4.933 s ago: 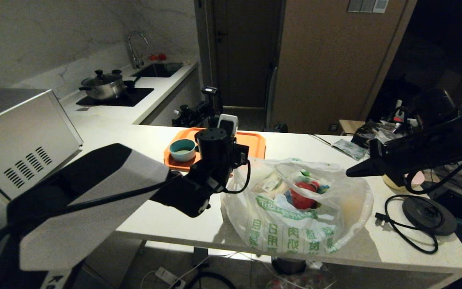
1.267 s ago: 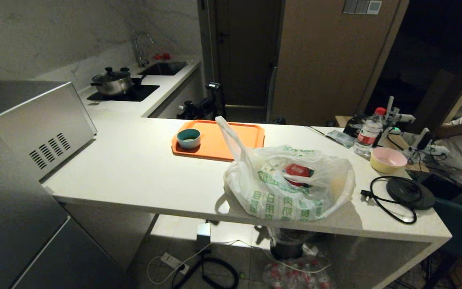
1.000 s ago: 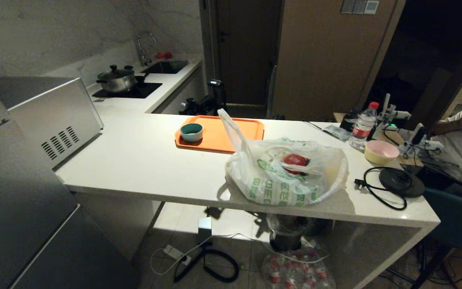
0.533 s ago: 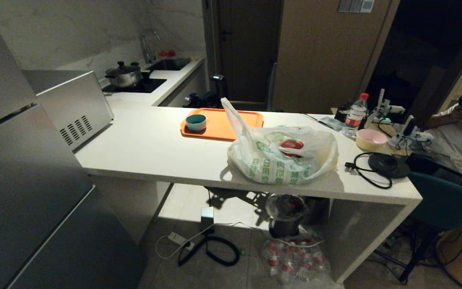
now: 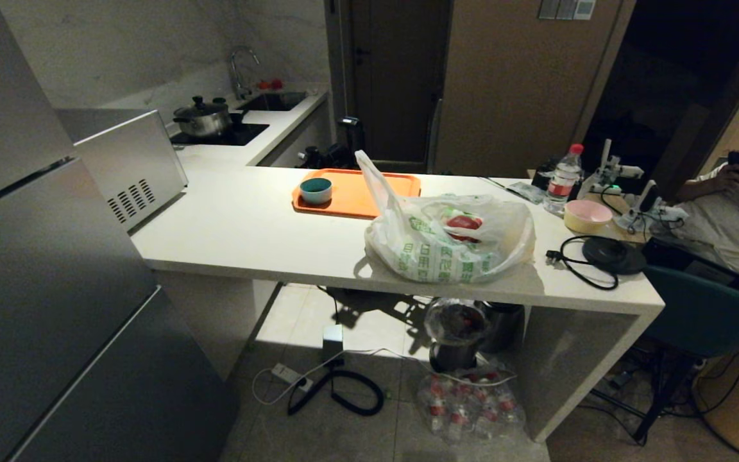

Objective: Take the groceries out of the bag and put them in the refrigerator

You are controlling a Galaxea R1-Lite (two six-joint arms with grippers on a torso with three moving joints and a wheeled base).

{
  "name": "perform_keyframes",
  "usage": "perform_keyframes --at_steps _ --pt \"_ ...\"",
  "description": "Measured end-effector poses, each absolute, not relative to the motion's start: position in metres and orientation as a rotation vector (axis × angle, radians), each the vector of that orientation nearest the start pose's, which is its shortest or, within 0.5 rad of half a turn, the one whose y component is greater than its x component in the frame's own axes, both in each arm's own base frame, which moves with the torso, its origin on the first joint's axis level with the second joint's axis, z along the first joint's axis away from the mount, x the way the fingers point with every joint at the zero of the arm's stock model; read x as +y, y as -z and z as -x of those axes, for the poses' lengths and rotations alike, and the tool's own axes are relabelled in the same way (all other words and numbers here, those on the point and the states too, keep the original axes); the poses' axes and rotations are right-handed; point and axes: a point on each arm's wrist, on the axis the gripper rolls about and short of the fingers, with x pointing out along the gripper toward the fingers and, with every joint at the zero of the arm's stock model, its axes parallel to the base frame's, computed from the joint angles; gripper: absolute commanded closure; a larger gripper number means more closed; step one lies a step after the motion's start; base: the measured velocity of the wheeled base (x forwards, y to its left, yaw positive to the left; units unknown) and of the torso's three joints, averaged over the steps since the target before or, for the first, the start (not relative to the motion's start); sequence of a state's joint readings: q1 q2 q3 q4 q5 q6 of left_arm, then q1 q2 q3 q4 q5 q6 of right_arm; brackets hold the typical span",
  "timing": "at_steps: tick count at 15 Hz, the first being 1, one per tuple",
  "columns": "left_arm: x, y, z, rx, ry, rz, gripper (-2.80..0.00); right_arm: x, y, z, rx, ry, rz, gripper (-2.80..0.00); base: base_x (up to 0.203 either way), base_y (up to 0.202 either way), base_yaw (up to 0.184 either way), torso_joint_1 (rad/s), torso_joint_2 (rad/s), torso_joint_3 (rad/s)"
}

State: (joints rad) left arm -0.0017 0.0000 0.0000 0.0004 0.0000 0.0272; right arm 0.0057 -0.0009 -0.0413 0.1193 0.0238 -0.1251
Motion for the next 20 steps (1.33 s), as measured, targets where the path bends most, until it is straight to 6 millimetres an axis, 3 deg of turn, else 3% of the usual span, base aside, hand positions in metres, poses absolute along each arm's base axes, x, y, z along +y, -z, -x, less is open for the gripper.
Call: perform_keyframes --at_steps 12,20 --pt "0.0 -0.0755 0.0228 0.0 0.002 -0.027 0.0 0.0004 -0.0747 0.0264 0.074 -0.033 0.125 0.0 0.0 0.0 0.0 0.036 -0.07 -0.037" --pt "0.0 -0.0755 0.0228 0.0 0.001 -0.027 0.0 0.0003 -0.0747 0.0264 0.075 -0.033 0.126 0.0 0.002 -0.008 0.158 0.002 0.0 0.002"
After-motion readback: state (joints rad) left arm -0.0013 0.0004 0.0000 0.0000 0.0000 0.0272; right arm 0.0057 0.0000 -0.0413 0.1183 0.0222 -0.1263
